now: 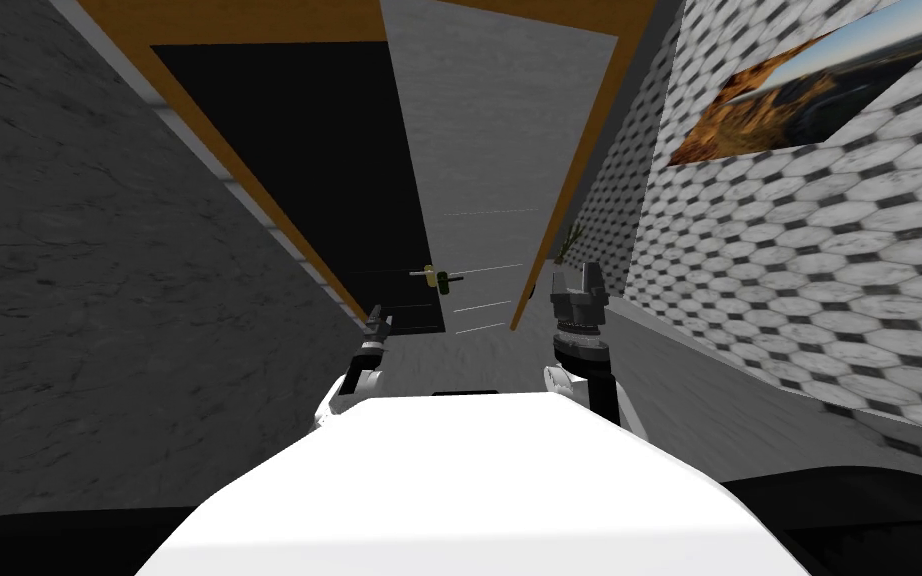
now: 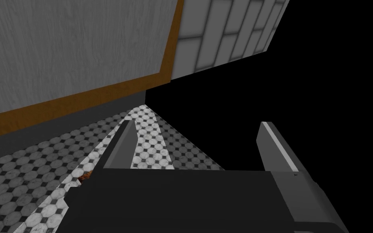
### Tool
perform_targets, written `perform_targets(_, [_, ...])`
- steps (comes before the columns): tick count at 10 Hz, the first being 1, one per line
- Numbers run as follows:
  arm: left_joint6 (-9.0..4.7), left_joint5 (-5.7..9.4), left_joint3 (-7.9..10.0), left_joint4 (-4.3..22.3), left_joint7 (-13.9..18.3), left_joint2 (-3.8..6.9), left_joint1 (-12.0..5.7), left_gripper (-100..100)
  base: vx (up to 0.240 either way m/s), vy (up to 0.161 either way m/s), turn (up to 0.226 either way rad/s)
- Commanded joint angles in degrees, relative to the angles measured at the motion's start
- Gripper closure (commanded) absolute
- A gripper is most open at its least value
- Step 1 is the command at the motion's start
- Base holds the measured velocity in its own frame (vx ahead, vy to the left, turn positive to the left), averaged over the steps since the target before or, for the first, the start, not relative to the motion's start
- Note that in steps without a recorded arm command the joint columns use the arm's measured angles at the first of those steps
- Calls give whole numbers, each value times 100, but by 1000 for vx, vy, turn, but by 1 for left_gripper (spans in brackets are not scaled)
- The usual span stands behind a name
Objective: Pull the door open
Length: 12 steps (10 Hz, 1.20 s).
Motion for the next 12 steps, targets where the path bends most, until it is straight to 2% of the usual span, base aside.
perform_targets(1, [-10,16,25,246,25,53,-98,-100,100,-6,-66])
perform_targets(10, [34,126,175,1289,192,386,-515,-100,100,0,-63])
perform_targets(11, [43,148,203,1498,226,450,-601,-100,130,-26,-113])
perform_targets(12, [43,148,203,1498,226,450,-601,-100,115,-2,-36])
